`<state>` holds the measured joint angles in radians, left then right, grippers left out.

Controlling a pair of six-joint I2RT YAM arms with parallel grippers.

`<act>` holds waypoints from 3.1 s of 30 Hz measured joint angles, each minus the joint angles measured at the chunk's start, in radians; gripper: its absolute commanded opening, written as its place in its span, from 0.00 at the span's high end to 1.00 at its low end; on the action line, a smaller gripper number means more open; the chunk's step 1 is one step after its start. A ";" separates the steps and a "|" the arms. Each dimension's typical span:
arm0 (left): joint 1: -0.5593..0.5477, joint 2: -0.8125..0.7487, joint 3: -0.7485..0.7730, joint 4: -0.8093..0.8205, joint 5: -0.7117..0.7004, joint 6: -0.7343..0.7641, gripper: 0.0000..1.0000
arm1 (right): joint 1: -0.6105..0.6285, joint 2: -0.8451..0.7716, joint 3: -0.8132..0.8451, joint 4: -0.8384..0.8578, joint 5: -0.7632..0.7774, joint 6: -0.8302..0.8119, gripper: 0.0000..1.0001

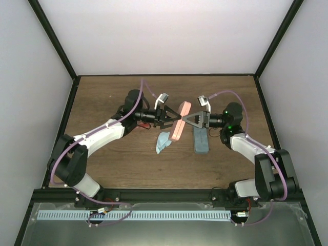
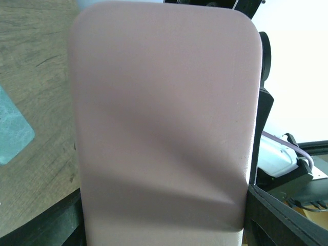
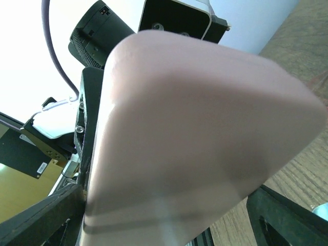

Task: Organize the sunglasses
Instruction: Open the sunglasses case.

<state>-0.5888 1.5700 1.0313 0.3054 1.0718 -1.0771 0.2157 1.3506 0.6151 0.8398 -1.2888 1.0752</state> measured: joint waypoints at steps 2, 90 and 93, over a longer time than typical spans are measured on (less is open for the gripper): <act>0.000 0.000 0.005 0.005 0.009 -0.008 0.36 | 0.000 0.001 0.010 0.006 -0.005 0.000 0.14; 0.037 0.067 0.066 0.327 -0.019 -0.267 0.39 | 0.010 0.173 0.192 -1.254 0.291 -0.832 0.50; 0.041 0.065 0.068 0.222 -0.019 -0.168 0.39 | 0.009 0.168 0.192 -1.267 0.336 -0.813 0.45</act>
<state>-0.5480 1.6348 1.0996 0.5270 1.0531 -1.2449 0.2249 1.5185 0.8066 -0.4271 -0.9527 0.2619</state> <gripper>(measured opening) 0.752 0.512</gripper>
